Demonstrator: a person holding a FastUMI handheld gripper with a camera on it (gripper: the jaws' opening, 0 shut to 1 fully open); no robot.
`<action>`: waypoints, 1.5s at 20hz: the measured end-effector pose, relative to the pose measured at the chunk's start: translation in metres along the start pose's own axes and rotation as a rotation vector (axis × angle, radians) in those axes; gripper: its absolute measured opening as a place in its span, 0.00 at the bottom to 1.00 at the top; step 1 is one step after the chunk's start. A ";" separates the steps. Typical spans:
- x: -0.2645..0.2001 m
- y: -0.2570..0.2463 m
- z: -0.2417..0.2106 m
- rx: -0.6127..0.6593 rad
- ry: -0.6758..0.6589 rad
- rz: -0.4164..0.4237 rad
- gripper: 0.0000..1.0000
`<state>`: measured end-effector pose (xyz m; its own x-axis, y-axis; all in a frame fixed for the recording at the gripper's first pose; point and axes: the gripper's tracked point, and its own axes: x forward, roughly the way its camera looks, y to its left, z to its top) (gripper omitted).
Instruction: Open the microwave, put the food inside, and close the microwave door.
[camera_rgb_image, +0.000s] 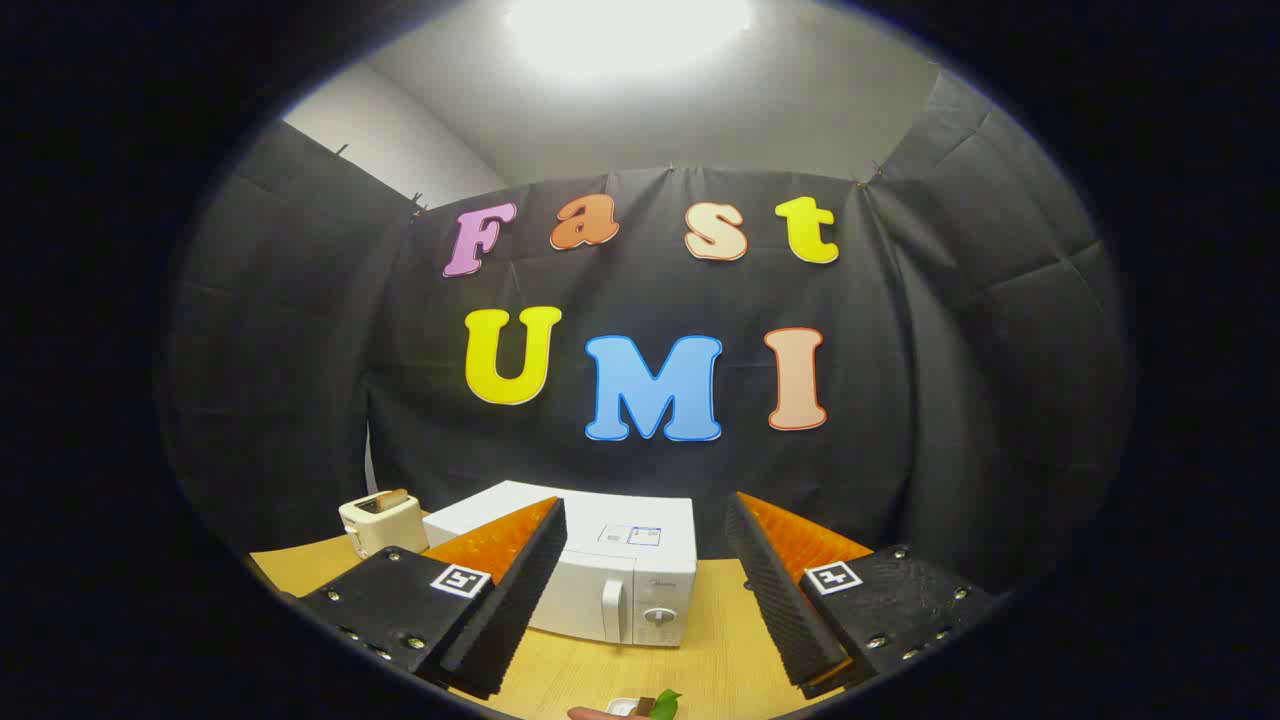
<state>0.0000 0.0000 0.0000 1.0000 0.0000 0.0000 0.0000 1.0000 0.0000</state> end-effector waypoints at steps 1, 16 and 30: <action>0.000 0.002 0.004 0.004 -0.003 0.006 0.99; 0.017 0.024 -0.020 0.017 0.038 0.049 0.99; 0.087 0.060 -0.162 0.028 0.108 0.023 0.99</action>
<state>0.0866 0.0595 -0.1616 0.9939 0.0249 -0.1078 -0.0219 0.9993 0.0293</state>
